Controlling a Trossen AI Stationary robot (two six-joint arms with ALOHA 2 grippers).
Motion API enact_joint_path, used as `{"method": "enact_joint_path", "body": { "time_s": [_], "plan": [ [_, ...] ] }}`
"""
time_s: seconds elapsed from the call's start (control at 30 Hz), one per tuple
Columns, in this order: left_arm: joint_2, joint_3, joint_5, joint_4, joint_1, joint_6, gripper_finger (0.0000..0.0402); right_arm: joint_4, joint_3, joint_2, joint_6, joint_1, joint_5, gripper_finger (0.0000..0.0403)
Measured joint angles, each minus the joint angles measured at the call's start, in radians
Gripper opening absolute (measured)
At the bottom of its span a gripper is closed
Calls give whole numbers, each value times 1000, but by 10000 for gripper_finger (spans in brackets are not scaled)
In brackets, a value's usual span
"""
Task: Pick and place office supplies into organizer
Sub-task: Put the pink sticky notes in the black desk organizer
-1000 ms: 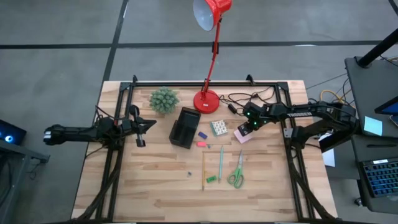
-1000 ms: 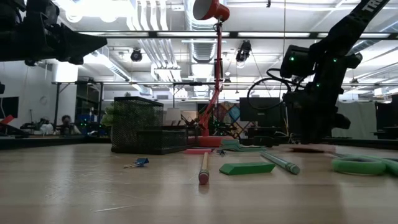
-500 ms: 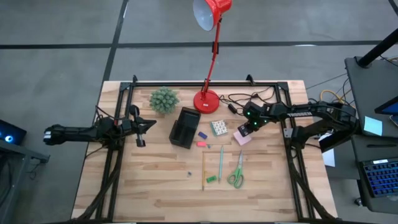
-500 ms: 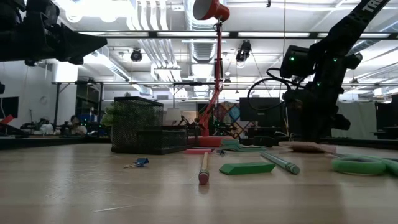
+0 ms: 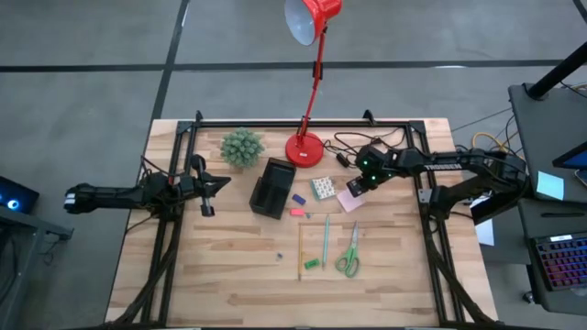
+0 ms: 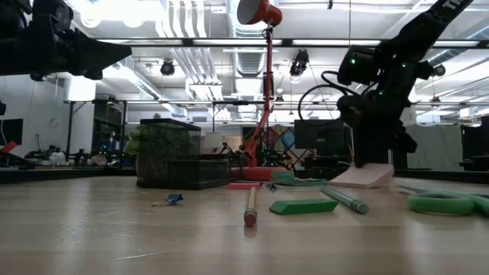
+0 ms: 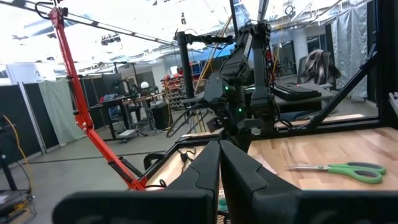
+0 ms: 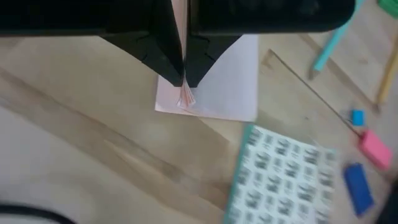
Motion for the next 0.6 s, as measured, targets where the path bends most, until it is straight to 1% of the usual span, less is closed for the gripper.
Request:
{"method": "enact_joint_path", "body": {
  "time_s": [0.3, 0.43, 0.6],
  "plan": [
    [0, 0, 0, 0, 0, -1, 0, 2, 46, 0, 6, 0, -1, 8],
    [0, 0, 0, 0, 0, -2, 0, 2, 60, 0, 8, 0, -27, 8],
    [0, 0, 0, 0, 0, -2, 0, 2, 72, -3, 24, 2, -33, 8]
  ]
}}
